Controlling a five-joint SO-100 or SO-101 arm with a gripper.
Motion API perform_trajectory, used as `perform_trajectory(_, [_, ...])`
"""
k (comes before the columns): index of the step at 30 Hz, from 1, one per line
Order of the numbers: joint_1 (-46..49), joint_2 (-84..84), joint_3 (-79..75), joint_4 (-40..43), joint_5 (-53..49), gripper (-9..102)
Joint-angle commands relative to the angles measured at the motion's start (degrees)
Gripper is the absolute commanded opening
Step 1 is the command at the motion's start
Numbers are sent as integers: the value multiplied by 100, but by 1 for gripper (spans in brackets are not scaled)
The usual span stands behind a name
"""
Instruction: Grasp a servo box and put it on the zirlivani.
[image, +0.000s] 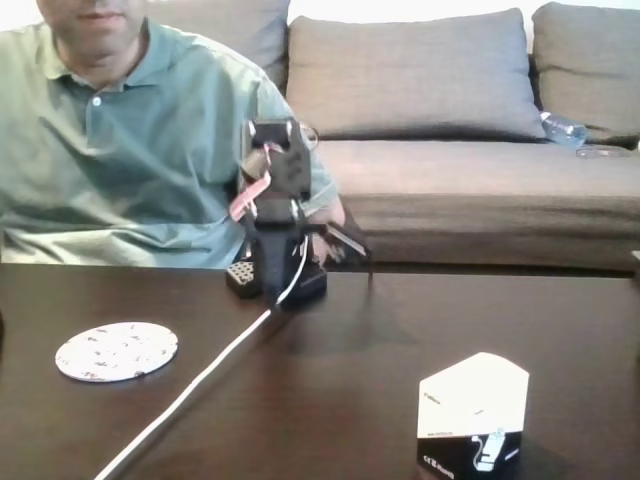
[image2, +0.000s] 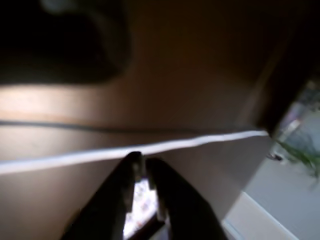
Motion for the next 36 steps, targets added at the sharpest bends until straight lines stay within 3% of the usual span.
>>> perform_trajectory(1, [-44,-53,-1222,167,0,3])
perform_trajectory(15, [-879,-5106,-6425,1468,-9,6])
perform_trajectory(25, [-2118,-7849,-9035,2558,9,29])
perform_trajectory(36, [-2417,-10775,-12234,3076,123,30])
